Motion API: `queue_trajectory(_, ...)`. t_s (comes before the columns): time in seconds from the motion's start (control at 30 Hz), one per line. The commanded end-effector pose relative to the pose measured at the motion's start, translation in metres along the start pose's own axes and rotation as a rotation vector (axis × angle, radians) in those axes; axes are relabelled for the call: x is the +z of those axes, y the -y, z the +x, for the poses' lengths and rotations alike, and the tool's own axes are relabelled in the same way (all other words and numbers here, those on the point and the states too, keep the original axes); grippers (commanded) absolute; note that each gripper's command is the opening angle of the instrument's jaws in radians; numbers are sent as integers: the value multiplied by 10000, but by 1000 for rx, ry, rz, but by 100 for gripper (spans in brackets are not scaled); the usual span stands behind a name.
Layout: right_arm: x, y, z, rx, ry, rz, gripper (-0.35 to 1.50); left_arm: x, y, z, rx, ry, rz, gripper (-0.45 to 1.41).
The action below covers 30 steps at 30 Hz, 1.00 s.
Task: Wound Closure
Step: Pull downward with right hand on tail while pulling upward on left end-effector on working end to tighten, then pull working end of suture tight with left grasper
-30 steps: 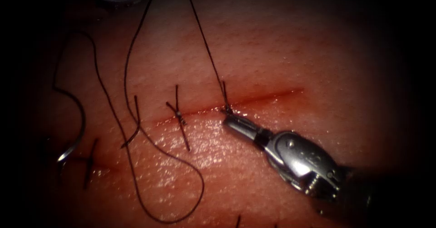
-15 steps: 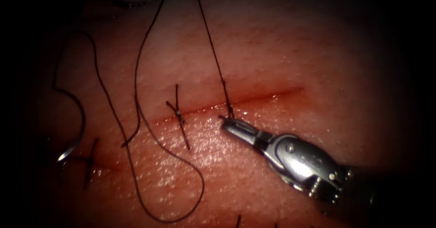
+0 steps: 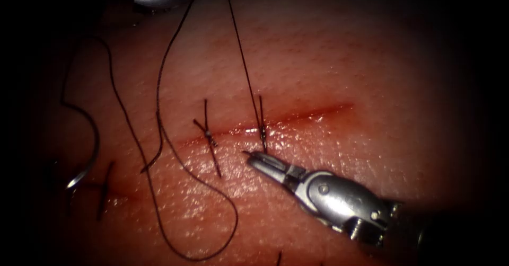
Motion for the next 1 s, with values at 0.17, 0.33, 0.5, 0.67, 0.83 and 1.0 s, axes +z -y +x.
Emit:
queue_trajectory(0.17,-7,-8,25,28,-46,0,84,-20,-22,28,-13,-41,-49,-45)
queue_trajectory(0.33,-29,-14,54,56,-67,13,96,-58,-48,69,-36,-71,-97,-45)
queue_trajectory(0.5,-52,-24,82,50,-61,10,82,-99,-72,115,-55,-91,-140,-45)
queue_trajectory(0.67,-51,-52,112,75,-23,-40,61,-140,-105,174,-58,-113,-164,-45)
queue_trajectory(0.83,-15,-65,118,94,105,-84,34,-166,-137,241,15,-142,-175,-45)
queue_trajectory(1.0,30,-63,108,97,197,-107,66,-172,-146,270,36,-148,-176,-45)
